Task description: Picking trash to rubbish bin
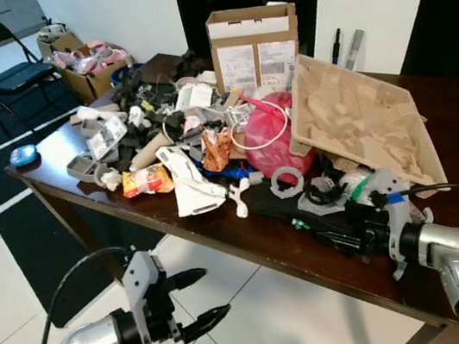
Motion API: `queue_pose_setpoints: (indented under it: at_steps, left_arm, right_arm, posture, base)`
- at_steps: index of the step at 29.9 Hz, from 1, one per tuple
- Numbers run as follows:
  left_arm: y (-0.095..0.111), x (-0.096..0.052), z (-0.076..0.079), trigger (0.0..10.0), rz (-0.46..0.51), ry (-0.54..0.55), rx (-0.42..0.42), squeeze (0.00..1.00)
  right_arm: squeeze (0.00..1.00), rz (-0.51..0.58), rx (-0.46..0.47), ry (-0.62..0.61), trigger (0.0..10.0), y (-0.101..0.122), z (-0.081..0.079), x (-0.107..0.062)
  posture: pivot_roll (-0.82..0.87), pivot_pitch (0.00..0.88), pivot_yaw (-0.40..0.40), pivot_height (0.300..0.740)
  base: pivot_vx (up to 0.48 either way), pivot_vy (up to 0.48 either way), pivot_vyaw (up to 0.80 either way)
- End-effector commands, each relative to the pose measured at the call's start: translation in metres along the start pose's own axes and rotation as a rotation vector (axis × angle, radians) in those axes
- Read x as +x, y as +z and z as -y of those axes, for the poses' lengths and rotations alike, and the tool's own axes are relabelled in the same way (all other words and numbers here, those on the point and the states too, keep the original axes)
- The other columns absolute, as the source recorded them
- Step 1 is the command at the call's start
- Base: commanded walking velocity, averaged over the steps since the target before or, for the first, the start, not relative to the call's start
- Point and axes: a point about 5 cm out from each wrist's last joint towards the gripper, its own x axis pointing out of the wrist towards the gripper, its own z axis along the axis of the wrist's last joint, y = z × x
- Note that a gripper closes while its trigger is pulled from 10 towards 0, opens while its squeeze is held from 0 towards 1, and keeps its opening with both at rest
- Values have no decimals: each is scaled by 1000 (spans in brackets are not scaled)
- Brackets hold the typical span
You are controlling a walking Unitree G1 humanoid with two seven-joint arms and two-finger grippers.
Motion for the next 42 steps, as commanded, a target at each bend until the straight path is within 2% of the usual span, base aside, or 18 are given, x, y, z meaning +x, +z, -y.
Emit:
queue_pose_setpoints:
  at_steps: [1,10,16,21,25,26,27,28,34,38,42]
  left_arm:
    - [-2,-2,2,10000,-20,-12,-6,0]
    - [-2,-1,3,10000,-21,-18,-6,0]
    - [-3,-1,4,10000,-24,-22,-6,0]
    - [-3,0,4,10000,-25,-29,-6,0]
    - [-3,0,4,10000,-25,-29,-5,0]
    - [-3,0,4,10000,-26,-30,-5,0]
    - [-3,0,4,10000,-26,-30,-5,0]
    - [-3,0,5,10000,-24,-30,-7,0]
    - [-3,0,6,10000,-25,-33,-11,0]
    - [-4,0,7,10000,-26,-37,-14,0]
    - [-3,0,7,10000,-24,-38,-15,0]
  right_arm:
    - [0,-95,-48,-7,10000,-11,-4,6]
    - [0,-113,-72,-43,10000,-12,-1,10]
    - [0,-35,-64,-116,10000,0,9,6]
    - [0,35,-32,-49,10000,8,5,4]
    - [0,13,-30,-4,10000,4,-3,7]
    - [0,-24,-40,16,8157,-3,-7,10]
    - [0,-24,-40,16,8157,-3,-7,10]
    - [0,-36,-48,42,10000,-6,-12,11]
    - [0,-52,-64,70,10000,-8,-17,13]
    - [0,-81,-116,34,10000,-10,-22,27]
    - [0,-85,-135,21,10000,-12,-25,32]
  posture:
    - [30,83,1,740]
    - [27,78,-1,740]
    - [26,76,0,740]
    - [24,74,0,740]
    - [24,77,0,740]
    - [24,77,1,740]
    - [24,77,1,740]
    - [26,79,2,740]
    - [23,84,3,740]
    - [21,88,0,740]
    - [21,89,0,740]
  base:
    - [0,0,0]
    - [0,0,0]
    - [0,0,0]
    - [0,0,0]
    - [0,0,0]
    - [0,0,0]
    - [0,0,0]
    - [0,0,0]
    - [0,0,0]
    - [0,0,0]
    - [0,0,0]
